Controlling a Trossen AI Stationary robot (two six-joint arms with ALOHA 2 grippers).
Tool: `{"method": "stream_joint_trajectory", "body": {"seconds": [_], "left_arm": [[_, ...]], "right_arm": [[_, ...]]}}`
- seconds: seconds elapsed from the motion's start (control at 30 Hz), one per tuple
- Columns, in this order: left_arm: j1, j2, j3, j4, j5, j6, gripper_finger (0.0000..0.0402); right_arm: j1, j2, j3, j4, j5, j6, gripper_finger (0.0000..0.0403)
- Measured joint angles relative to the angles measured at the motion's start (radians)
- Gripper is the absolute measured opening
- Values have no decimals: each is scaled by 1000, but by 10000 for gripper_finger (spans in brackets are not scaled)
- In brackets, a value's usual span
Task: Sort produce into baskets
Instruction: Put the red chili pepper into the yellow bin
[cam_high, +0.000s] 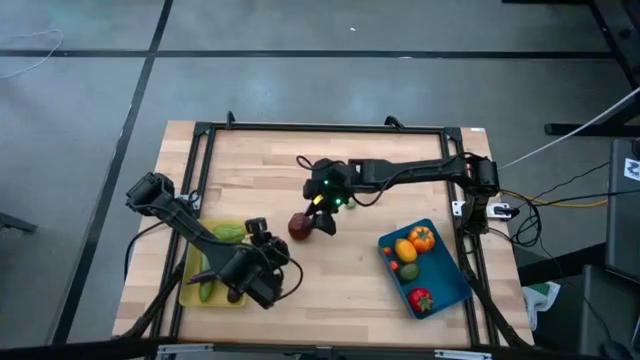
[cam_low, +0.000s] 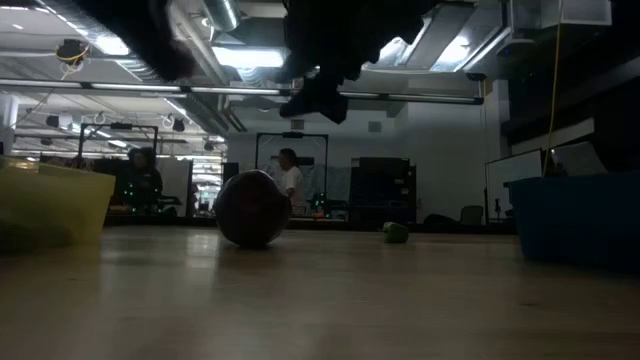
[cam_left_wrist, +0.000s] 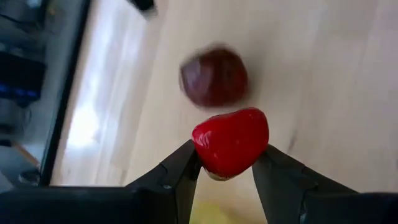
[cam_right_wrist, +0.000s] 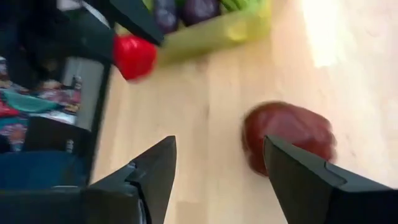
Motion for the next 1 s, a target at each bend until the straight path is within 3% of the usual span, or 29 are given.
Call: {"method": "stream_joint_trajectory", "body": {"seconds": [0.37, 0.5, 1.0], "left_arm": [[0, 0, 0, -296, 356, -19, 140], [-6, 0, 0, -275, 468, 26, 140], [-33, 8, 0, -292, 546, 9, 141]], "right_arm": [[-8, 0, 0, -189, 290, -74, 239], [-8, 0, 0, -228, 345, -76, 239], [-8, 0, 0, -342, 585, -123, 239]]}}
